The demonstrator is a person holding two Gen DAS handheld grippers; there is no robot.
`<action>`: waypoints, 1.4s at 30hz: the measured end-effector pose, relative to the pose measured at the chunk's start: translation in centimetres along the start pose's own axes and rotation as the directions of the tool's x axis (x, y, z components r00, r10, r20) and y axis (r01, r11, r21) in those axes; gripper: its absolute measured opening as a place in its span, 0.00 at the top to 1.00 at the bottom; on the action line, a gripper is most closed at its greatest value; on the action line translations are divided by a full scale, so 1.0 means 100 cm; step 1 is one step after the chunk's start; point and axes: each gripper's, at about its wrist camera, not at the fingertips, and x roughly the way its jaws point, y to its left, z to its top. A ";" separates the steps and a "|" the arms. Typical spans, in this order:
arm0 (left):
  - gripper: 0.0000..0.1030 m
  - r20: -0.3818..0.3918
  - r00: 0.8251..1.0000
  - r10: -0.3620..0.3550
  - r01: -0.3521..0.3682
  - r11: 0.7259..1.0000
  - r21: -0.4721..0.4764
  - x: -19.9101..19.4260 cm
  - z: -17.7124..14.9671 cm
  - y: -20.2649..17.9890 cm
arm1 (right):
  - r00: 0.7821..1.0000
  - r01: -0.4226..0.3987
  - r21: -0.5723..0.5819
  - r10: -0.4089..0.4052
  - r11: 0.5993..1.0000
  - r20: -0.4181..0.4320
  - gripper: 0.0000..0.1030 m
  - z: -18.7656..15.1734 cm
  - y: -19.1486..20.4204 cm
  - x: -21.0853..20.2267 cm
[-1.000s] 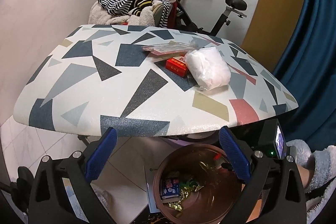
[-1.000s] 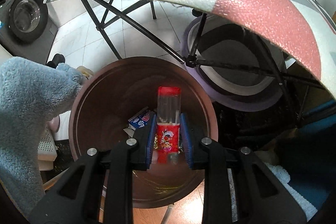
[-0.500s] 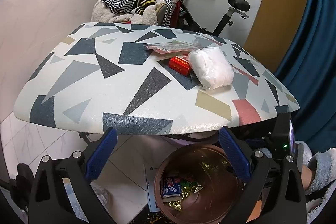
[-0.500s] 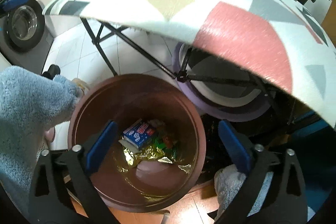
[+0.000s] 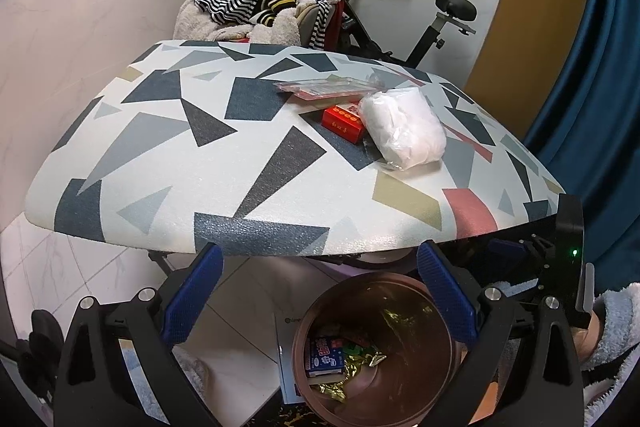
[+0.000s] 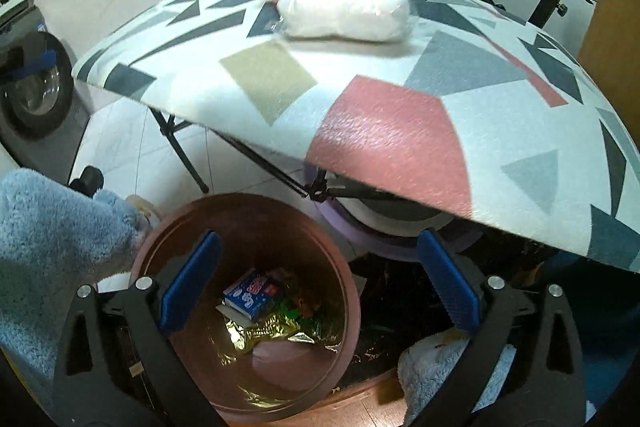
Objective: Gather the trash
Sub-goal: 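Grasp the small clear plastic bag with the right gripper while the left gripper grasps the red-bordered card packet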
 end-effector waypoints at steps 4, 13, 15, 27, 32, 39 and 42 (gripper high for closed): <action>0.08 0.003 1.000 -0.002 0.002 1.000 -0.005 0.001 0.000 0.001 | 0.999 -0.009 0.020 0.008 1.000 0.042 0.06 0.003 -0.007 -0.007; 0.08 -0.007 1.000 -0.022 0.022 0.999 -0.028 0.006 0.012 0.003 | 0.996 0.033 0.041 -0.037 0.999 0.082 0.06 0.013 -0.018 -0.017; 0.08 -0.005 1.000 -0.030 0.029 0.999 -0.036 0.006 0.019 0.005 | 0.994 0.044 0.044 -0.048 0.998 0.102 0.05 0.017 -0.020 -0.021; 0.08 -0.014 0.998 -0.057 0.056 0.997 -0.052 0.028 0.069 0.014 | 0.990 0.051 0.112 -0.065 0.992 0.125 0.05 0.065 -0.068 -0.024; 0.08 -0.051 0.988 -0.146 0.132 0.968 -0.214 0.069 0.098 0.036 | 0.992 0.039 0.153 -0.056 0.987 0.114 0.06 0.092 -0.090 -0.020; 0.23 -0.078 0.966 -0.247 0.184 0.867 -0.462 0.151 0.140 0.073 | 0.989 0.087 0.168 -0.106 0.982 0.103 0.06 0.144 -0.111 -0.008; 0.23 -0.089 0.956 -0.279 0.190 0.825 -0.532 0.180 0.150 0.083 | 0.987 0.108 0.134 -0.123 0.985 0.106 0.06 0.165 -0.117 -0.002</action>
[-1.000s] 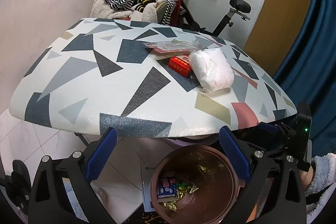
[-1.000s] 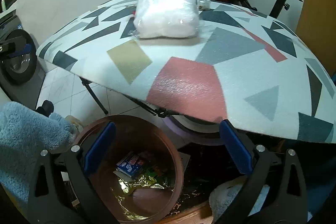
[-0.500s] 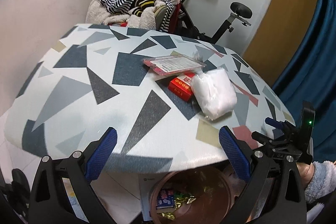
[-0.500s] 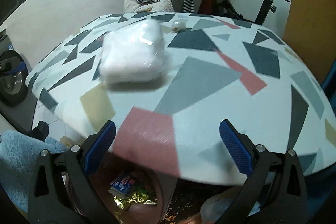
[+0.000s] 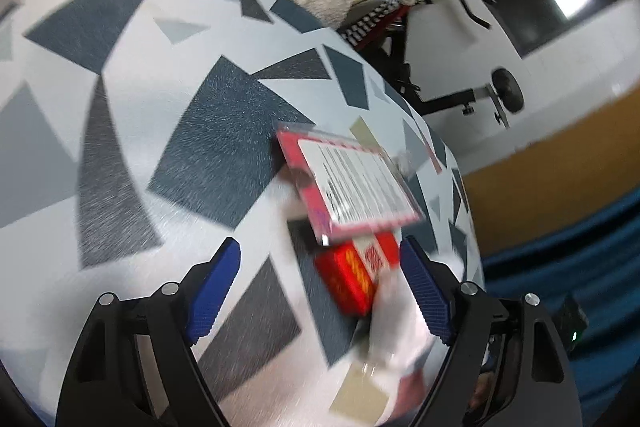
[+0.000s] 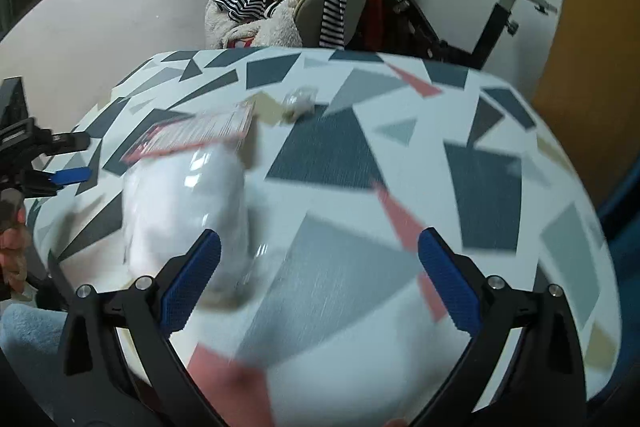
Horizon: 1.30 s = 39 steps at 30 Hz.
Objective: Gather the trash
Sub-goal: 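Grasp the small clear plastic bag with the right gripper while the left gripper grasps the red-bordered card packet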
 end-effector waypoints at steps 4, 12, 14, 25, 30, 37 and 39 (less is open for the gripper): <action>0.23 -0.021 1.000 -0.007 0.006 0.998 -0.059 0.025 0.020 0.007 | 1.000 0.010 -0.044 -0.010 0.999 -0.003 0.06 0.022 -0.003 0.015; 0.28 -0.032 0.998 -0.058 0.054 0.991 -0.122 0.051 0.034 0.011 | 1.000 0.011 -0.084 -0.013 0.996 -0.022 0.06 0.040 -0.001 0.036; 0.38 -0.045 0.997 -0.066 0.060 0.991 -0.119 0.057 0.036 0.009 | 1.000 0.007 -0.092 -0.010 0.996 -0.028 0.06 0.042 0.000 0.042; 0.92 0.102 0.995 -0.025 0.005 0.982 0.190 0.013 0.053 -0.040 | 0.997 -0.051 -0.034 0.049 0.998 -0.054 0.06 0.078 -0.014 0.088; 0.94 0.212 0.976 -0.053 -0.027 0.934 0.357 -0.044 0.061 -0.068 | 0.993 -0.097 -0.022 0.095 0.995 -0.074 0.10 0.103 -0.011 0.117; 0.94 0.230 0.973 -0.017 -0.085 0.900 0.427 -0.083 0.052 -0.071 | 0.981 -0.116 -0.044 0.107 0.992 -0.160 0.30 0.132 0.006 0.169; 0.94 0.216 0.976 -0.007 -0.085 0.906 0.415 -0.087 0.050 -0.066 | 0.973 -0.132 -0.038 0.122 0.991 -0.197 0.30 0.138 0.011 0.183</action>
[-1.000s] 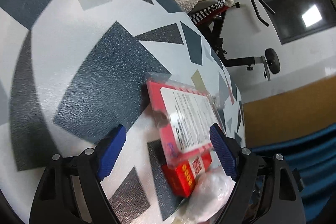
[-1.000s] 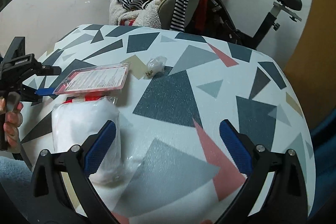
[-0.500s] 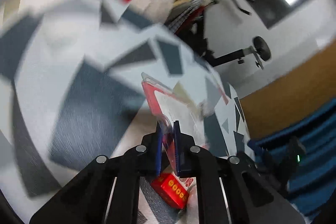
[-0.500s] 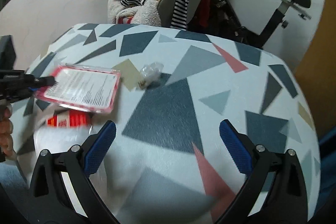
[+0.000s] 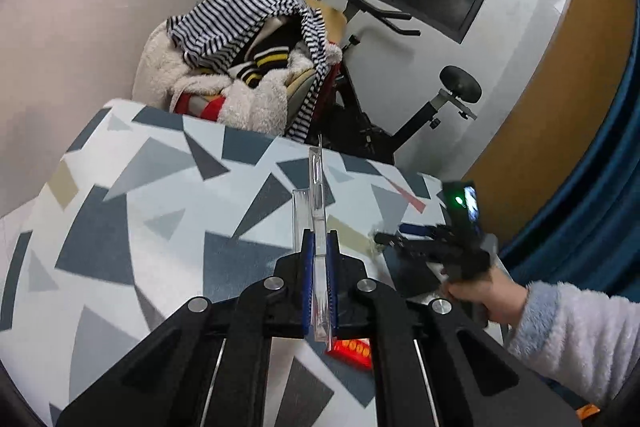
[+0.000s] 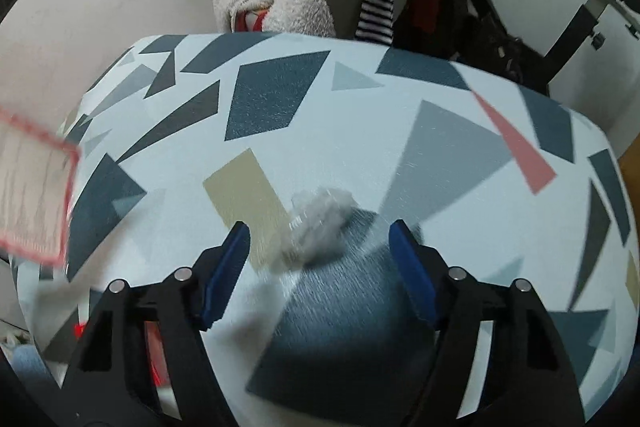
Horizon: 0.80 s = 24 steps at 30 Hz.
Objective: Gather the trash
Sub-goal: 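Grasp the small clear plastic bag with the right gripper while the left gripper grasps the red-bordered card packet, then carry the card packet and clear bag over the bucket and release both grippers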
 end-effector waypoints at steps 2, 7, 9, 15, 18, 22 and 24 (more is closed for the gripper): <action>0.94 -0.011 1.000 0.001 -0.001 1.000 -0.012 -0.004 -0.003 0.003 | 0.998 0.019 -0.017 -0.020 1.000 -0.057 0.40 0.004 0.002 0.012; 0.94 -0.018 1.000 -0.021 0.020 0.999 -0.044 -0.018 -0.012 0.009 | 0.999 0.001 -0.036 -0.003 0.999 -0.035 0.63 0.000 0.005 -0.002; 0.94 -0.020 1.000 -0.023 0.022 0.999 -0.040 -0.023 -0.014 0.007 | 1.000 -0.011 -0.015 0.011 1.000 0.011 0.65 -0.007 0.002 -0.020; 0.94 -0.026 0.998 -0.048 0.048 0.999 -0.016 -0.048 -0.023 -0.011 | 0.992 -0.041 0.005 0.040 0.999 0.119 0.67 -0.035 0.004 -0.080; 0.94 -0.033 0.997 -0.069 0.069 0.998 -0.007 -0.063 -0.032 -0.022 | 0.983 -0.071 0.004 0.070 0.997 0.168 0.67 -0.050 0.006 -0.111; 0.94 -0.057 0.995 -0.088 0.089 0.996 0.018 -0.082 -0.050 -0.040 | 0.972 -0.096 -0.021 0.098 0.995 0.213 0.68 -0.078 0.020 -0.148; 0.94 -0.072 0.993 -0.096 0.098 0.995 0.032 -0.091 -0.061 -0.049 | 0.966 -0.109 -0.037 0.114 0.993 0.230 0.68 -0.098 0.031 -0.166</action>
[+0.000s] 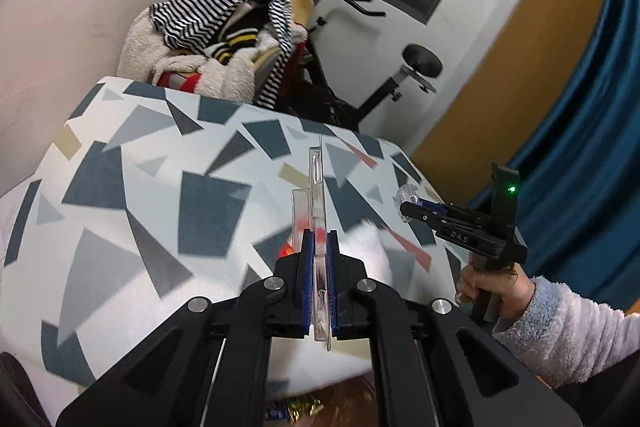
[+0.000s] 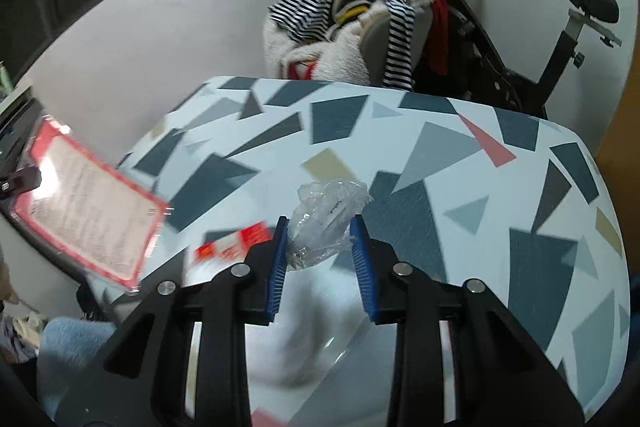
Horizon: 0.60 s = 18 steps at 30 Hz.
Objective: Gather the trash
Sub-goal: 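Carry the card packet and clear bag over the bucket and release both grippers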
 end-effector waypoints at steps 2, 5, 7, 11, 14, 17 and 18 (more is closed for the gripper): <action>0.94 -0.019 1.000 -0.015 0.016 1.000 0.013 -0.008 -0.015 -0.012 | 1.000 -0.016 -0.007 0.016 1.000 0.009 0.68 -0.017 0.012 -0.017; 0.94 -0.037 0.999 -0.033 0.034 0.999 0.021 -0.019 -0.033 -0.024 | 1.000 -0.024 -0.011 0.025 1.000 0.020 0.68 -0.031 0.028 -0.033; 0.94 -0.047 0.998 -0.043 0.044 0.999 0.024 -0.026 -0.046 -0.032 | 0.999 -0.042 -0.002 0.042 0.999 0.033 0.68 -0.044 0.039 -0.047; 0.94 -0.082 0.995 -0.049 0.053 0.998 0.044 -0.036 -0.074 -0.047 | 0.997 -0.059 -0.006 0.059 0.998 0.050 0.68 -0.065 0.057 -0.065; 0.94 -0.126 0.991 -0.053 0.061 0.996 0.063 -0.038 -0.098 -0.055 | 0.995 -0.076 -0.006 0.076 0.997 0.057 0.68 -0.084 0.066 -0.077; 0.94 -0.178 0.982 -0.061 0.076 0.994 0.076 -0.032 -0.121 -0.060 | 0.995 -0.081 -0.005 0.081 0.997 0.049 0.68 -0.103 0.074 -0.084; 0.94 -0.192 0.980 -0.060 0.078 0.994 0.083 -0.030 -0.128 -0.061 | 0.996 -0.078 -0.007 0.078 0.997 0.045 0.68 -0.111 0.077 -0.085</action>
